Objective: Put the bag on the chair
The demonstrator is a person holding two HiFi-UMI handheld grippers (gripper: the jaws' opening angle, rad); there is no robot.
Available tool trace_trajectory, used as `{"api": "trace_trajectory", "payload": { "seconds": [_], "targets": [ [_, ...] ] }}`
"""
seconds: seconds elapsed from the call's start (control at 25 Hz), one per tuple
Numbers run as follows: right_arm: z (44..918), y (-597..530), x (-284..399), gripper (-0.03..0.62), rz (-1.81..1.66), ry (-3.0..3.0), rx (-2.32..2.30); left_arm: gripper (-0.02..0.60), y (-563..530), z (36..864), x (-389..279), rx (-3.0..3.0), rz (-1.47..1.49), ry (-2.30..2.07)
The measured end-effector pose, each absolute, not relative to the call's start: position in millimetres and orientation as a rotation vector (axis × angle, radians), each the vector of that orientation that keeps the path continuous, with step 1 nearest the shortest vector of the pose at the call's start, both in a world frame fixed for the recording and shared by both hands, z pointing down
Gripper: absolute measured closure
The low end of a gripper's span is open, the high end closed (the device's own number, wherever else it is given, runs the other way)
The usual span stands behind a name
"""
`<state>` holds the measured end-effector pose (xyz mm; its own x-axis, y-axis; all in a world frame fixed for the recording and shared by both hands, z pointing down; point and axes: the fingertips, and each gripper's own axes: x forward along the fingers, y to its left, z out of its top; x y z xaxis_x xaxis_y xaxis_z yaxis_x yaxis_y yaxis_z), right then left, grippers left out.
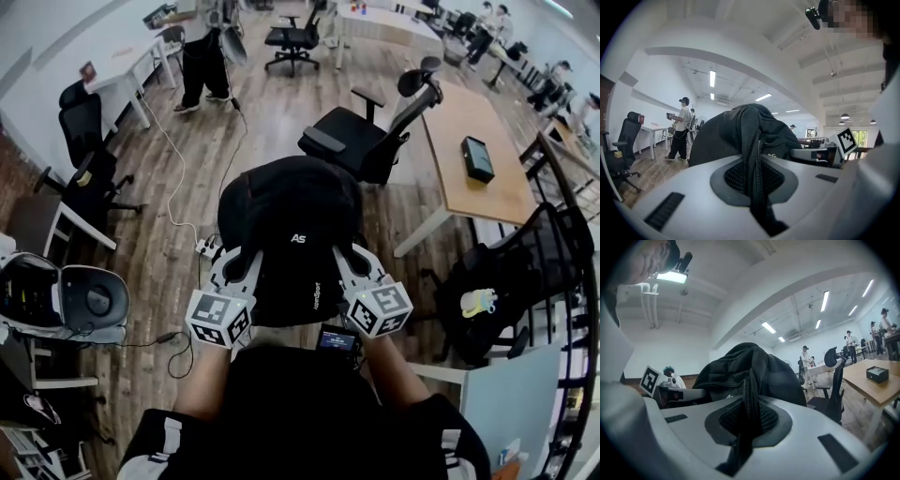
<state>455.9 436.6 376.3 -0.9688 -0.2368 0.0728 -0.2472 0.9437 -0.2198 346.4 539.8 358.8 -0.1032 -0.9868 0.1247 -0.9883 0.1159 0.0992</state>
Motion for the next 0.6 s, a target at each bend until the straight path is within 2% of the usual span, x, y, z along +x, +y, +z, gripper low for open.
{"api": "trace_trajectory", "payload": {
  "seconds": [0.6],
  "targets": [
    [357.0, 345.9, 308.6, 0.57, 0.294, -3.07, 0.384, 0.558, 447.9, 339.6, 199.3, 2.028, -0.017, -2.198]
  ]
}}
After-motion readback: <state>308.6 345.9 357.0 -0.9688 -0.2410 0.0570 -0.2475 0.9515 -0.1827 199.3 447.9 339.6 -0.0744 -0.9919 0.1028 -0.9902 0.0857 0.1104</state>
